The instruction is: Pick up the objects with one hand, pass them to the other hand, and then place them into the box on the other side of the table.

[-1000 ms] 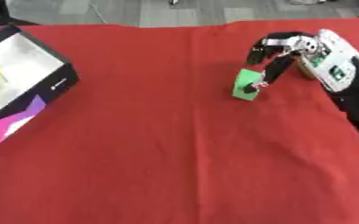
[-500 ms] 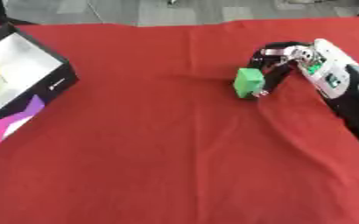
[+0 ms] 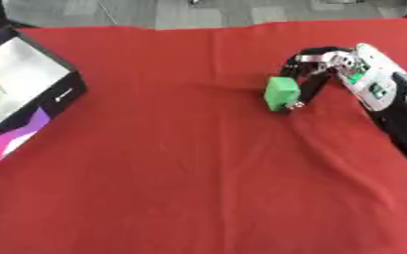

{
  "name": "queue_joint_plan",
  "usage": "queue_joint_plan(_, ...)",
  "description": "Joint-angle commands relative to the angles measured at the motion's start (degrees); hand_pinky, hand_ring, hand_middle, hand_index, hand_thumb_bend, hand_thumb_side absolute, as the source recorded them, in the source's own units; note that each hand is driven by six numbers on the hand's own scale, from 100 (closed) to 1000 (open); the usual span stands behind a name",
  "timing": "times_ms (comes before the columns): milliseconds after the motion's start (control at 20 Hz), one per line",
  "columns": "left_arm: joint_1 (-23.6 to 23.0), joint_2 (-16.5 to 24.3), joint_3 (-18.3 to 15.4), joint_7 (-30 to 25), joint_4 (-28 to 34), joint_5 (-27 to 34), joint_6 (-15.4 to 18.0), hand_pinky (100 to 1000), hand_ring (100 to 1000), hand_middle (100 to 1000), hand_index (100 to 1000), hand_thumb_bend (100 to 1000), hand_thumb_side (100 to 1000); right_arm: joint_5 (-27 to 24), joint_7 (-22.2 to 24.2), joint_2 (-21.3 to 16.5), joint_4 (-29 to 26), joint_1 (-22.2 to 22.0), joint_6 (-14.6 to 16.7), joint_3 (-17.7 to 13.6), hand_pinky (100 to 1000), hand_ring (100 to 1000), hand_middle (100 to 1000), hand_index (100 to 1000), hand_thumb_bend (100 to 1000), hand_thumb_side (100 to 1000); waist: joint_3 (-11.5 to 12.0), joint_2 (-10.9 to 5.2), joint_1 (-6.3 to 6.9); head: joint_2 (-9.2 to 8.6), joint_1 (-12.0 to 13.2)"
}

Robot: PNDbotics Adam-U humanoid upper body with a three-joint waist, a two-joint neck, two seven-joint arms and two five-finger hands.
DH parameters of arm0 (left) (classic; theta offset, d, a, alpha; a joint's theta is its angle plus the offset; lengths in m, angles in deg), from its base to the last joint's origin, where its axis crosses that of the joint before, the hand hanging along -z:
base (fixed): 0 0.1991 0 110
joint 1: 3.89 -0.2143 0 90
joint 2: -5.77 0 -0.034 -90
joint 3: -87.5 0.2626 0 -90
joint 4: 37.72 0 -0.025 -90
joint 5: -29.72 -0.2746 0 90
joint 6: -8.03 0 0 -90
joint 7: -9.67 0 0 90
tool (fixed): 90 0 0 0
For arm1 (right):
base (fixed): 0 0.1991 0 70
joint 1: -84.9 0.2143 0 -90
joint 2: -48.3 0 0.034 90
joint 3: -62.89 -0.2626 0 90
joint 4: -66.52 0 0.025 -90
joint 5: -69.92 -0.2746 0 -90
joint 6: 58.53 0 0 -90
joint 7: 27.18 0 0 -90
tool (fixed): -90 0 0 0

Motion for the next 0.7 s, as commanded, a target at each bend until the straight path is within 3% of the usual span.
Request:
queue_joint_plan(50,0.5,0.9,-0.8,-0.2,0.4,-0.2,-0.1,713,629,702,758,828,528,-0.4,-0.3,-1.0,0.0,0.2,0.1,0.2,888,789,678,717,629,223,-0.1,-0.14,0.55,0.12,-0.2)
queue_joint_plan(450,0.5,1.0,-0.8,-0.4,0.3,-0.4,-0.2,714,629,703,756,826,528,-1.4,-0.6,-1.4,-1.0,0.4,-0.4,0.5,877,739,589,610,555,116,-0.3,-0.27,0.57,0.12,-0.1)
queue_joint_plan(550,0.5,1.0,-0.8,-0.5,0.3,-0.4,-0.2,714,629,703,756,824,528,-1.7,-0.6,-1.5,-1.5,0.5,-1.0,0.5,872,729,572,590,490,119,-0.3,-0.36,0.58,0.12,-0.1)
queue_joint_plan(700,0.5,1.1,-0.8,-0.5,0.3,-0.5,-0.2,714,629,702,756,824,528,-2.7,-1.1,-1.7,-2.6,0.5,-1.9,0.3,866,719,558,575,465,121,-0.4,-0.47,0.58,0.12,-0.1)
